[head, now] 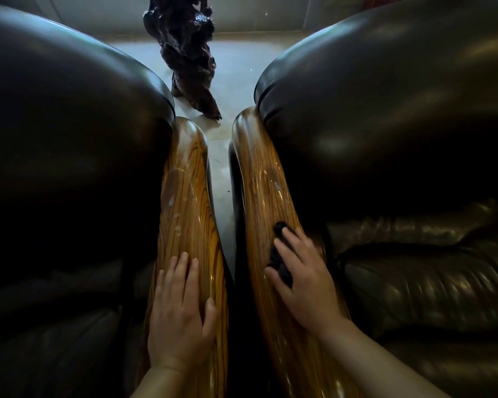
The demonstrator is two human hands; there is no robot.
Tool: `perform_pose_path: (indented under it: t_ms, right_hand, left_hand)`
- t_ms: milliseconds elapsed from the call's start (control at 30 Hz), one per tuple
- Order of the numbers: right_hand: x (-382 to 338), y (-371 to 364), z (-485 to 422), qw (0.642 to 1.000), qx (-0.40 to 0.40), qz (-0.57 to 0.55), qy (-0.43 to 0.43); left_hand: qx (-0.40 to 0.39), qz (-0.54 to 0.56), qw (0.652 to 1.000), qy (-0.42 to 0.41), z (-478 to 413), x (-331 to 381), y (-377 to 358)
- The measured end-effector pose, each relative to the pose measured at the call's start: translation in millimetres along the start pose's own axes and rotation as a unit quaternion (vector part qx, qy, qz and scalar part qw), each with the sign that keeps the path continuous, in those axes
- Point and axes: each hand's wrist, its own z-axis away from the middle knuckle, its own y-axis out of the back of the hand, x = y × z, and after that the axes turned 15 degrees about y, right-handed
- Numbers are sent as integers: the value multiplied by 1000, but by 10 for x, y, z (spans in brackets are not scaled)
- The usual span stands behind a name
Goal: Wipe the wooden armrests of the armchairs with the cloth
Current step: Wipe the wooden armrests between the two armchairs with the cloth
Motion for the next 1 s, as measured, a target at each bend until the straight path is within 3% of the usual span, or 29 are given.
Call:
perform_pose_path:
  t_ms: [100,267,467,533,700,767,867,1000]
  right_hand:
    - [112,80,256,997,-29,-9,75]
    - [201,122,-385,993,36,-49,-98]
    - [-21,36,-29,997,-27,-32,57]
    - [92,99,121,997,-24,-29,69]
    - [192,88,-540,986,40,-60,-148]
    - [191,48,-869,983,34,-54,-174]
    - [115,-21,-906,995,8,-1,-104]
    - [-1,3,-271,999,-33,8,21]
  left_hand:
    - [2,3,1000,-5,3,-6,-7]
    - [11,14,1000,-9,-7,-15,-12]
    - [9,6,1000,-3,-16,6,11]
    - [4,7,1000,0,-16,14,12]
    - [10,5,1000,0,-10,23,12]
    - [12,9,1000,3,-7,18,6]
    - [13,16,1000,13,-6,5,-2]
    - [7,15,1000,14,-13,-6,3]
